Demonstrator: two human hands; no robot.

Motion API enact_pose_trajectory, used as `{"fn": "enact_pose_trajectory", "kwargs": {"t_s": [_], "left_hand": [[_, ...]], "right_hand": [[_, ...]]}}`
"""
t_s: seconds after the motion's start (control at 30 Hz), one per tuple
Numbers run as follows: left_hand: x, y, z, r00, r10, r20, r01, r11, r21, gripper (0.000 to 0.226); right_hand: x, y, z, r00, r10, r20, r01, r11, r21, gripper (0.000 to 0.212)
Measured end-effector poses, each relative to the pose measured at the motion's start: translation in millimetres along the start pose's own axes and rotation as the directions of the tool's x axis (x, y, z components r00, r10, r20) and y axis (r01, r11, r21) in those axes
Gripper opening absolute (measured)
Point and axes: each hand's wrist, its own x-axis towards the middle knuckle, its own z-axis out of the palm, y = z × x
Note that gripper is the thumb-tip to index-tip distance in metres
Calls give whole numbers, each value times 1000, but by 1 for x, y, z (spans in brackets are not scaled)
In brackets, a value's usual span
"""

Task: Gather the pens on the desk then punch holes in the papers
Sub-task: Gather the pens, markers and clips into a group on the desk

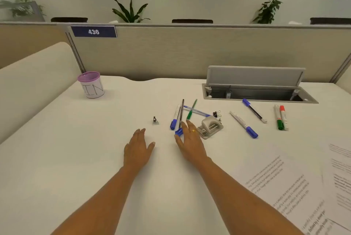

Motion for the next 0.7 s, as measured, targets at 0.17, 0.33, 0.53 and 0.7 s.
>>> {"fn": "enact_pose_trajectory", "kwargs": {"t_s": [0.17, 0.33, 0.53, 0.7], "left_hand": [[28, 1, 8, 1000, 8, -6, -8, 1000, -22, 61], [55, 9, 15, 998, -37, -58, 27, 985, -173, 60], [73, 15, 22, 998, 58, 4, -57, 997, -52, 61], [73, 15, 30, 992, 117, 42, -122, 983, 140, 43]], "right_hand": [[28, -1, 17, 1000, 25, 16, -26, 998, 53, 58], [47, -3, 30, 998, 29, -48, -25, 997, 79, 62], [59, -5, 37, 998, 18, -67, -22, 998, -58, 60], [63, -5, 39, 998, 5, -64, -11, 995, -101, 45]]}}
